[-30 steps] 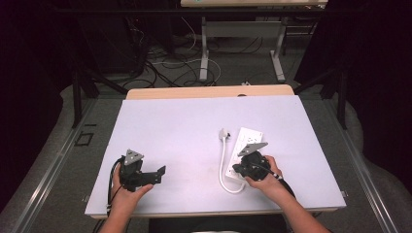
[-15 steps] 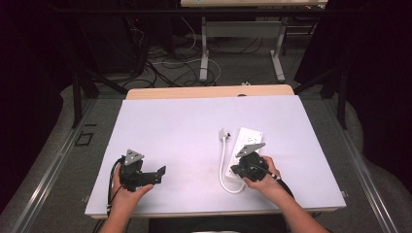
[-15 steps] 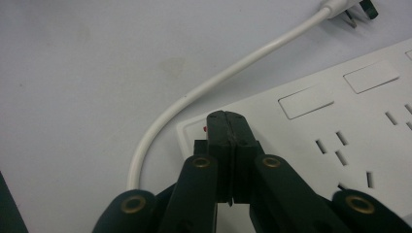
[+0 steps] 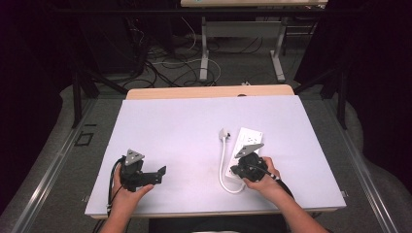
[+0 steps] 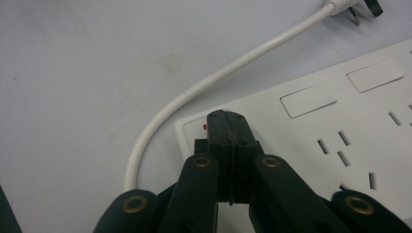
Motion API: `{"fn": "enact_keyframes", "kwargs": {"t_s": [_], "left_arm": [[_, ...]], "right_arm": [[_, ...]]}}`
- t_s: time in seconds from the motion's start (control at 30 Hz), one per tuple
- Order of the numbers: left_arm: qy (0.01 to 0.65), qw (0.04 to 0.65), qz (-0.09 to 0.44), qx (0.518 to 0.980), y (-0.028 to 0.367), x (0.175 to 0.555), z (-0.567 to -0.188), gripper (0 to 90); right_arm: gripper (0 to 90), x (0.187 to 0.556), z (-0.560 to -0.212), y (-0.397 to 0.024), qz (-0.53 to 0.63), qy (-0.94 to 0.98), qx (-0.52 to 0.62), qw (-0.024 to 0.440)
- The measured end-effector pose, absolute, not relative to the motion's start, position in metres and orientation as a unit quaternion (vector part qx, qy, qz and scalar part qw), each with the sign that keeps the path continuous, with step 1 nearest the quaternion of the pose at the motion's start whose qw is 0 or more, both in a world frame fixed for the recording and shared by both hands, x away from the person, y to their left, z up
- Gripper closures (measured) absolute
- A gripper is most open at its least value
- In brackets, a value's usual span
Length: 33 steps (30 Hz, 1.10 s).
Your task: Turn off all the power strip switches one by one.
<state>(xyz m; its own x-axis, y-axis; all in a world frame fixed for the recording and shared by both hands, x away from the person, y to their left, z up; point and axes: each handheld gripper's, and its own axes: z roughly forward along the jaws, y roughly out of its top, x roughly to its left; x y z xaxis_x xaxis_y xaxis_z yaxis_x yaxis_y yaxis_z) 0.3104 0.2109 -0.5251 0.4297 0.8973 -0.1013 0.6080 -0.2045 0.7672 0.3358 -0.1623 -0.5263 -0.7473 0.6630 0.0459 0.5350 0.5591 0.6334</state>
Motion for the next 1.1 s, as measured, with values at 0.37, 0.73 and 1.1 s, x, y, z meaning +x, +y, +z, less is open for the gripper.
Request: {"fn": "enact_keyframes", "kwargs": {"t_s": [0.37,0.73,1.1], "left_arm": [[0.498,0.384,0.187,0.754,0.212,0.311,-0.525,0.5],[0.498,0.384,0.189,0.754,0.212,0.311,-0.525,0.5],[0.501,0.388,0.188,0.75,0.212,0.311,-0.525,0.5]], "right_arm": [[90.0,0.335,-0.525,-0.164,0.339,0.871,0.342,0.097],[90.0,0.337,-0.523,-0.165,0.347,0.865,0.347,0.105],[90.0,0.358,-0.515,-0.171,0.357,0.853,0.365,0.107]]}}
